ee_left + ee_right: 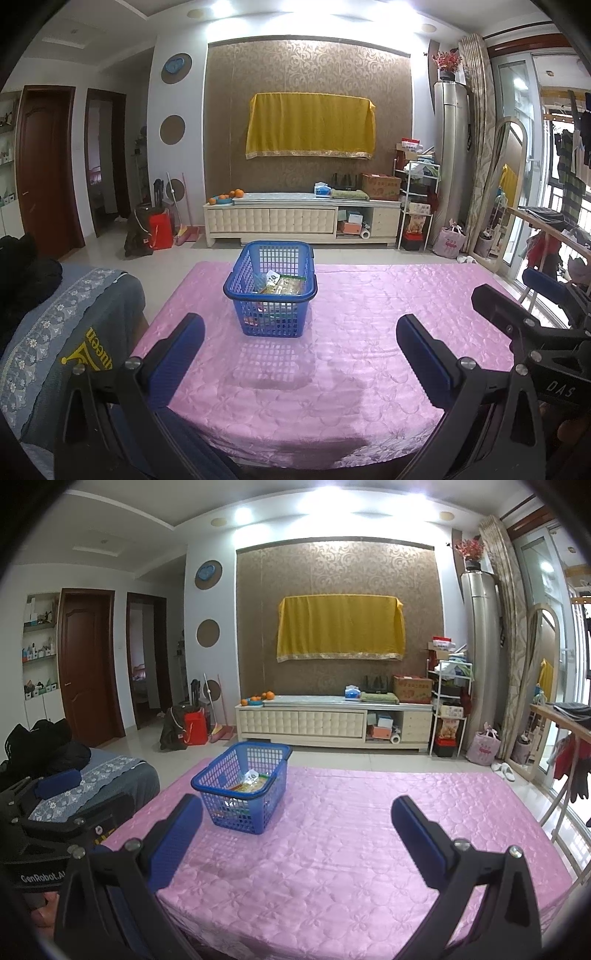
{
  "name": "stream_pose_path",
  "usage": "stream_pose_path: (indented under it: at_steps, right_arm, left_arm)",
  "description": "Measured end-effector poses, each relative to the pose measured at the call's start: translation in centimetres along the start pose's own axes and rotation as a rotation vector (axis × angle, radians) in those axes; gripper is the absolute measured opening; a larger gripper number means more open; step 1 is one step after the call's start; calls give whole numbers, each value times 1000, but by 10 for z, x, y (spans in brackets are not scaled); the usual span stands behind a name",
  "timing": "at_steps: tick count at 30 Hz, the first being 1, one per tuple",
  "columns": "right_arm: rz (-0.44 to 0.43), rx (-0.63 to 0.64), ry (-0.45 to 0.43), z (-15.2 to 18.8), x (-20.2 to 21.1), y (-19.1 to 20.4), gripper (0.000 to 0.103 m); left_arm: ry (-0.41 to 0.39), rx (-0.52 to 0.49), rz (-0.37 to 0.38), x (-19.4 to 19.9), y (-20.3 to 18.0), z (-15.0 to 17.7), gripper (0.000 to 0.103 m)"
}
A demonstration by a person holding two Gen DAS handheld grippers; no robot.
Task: Organize snacks
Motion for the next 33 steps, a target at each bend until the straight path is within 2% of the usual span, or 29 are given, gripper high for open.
stream_pose_path:
  at_steps: [33]
  right_arm:
    - [-27, -6, 31, -3, 1, 4, 103]
  left_arm:
    - [9, 19, 34, 5, 2, 2, 103]
Point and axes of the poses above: each gripper's, at about its wrist camera, not at the fingertips, and x roughly against the way its jaws point, y to its left, z to its underside, the point moved 6 cm from there along -x, roughly the way its jaws point, and after that the axes turned 11 degrees about -x, right-handed, at the moved point
